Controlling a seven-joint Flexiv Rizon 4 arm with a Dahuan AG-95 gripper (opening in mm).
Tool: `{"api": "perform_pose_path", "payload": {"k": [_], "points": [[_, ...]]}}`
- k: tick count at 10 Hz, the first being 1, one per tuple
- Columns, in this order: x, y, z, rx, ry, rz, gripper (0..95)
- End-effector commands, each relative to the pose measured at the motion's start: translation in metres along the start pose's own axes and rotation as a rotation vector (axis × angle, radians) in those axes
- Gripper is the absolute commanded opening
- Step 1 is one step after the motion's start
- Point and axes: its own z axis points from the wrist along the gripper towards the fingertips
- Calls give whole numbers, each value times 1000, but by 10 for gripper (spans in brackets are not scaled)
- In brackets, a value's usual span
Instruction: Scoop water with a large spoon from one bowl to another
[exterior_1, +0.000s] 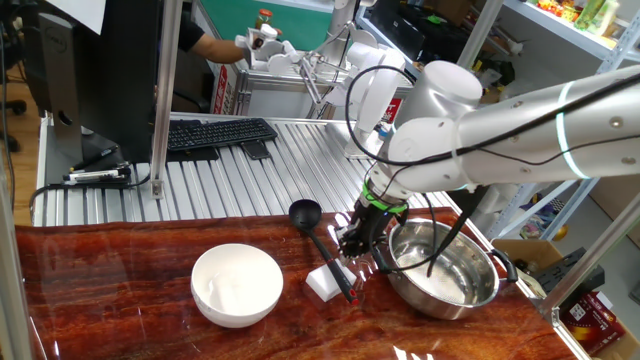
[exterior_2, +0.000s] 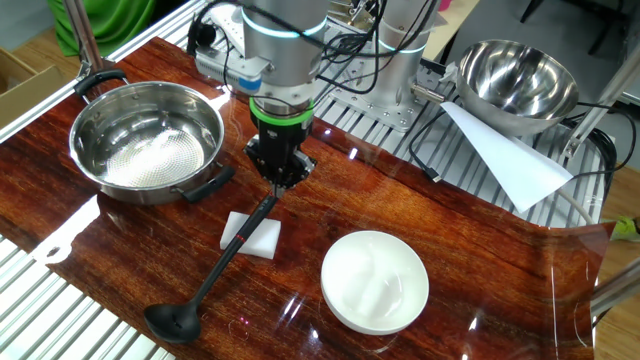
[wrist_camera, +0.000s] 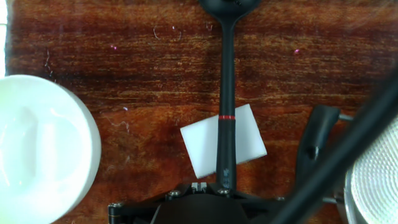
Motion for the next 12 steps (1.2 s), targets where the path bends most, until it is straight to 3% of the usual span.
{"api": "perform_pose_path", "payload": {"k": [1,5,12], "points": [[0,-2,5,1,-4,-2,0],[-2,-10,20,0,-13,-4,0],[-22,-17,35,-2,-16,-3,0]]}}
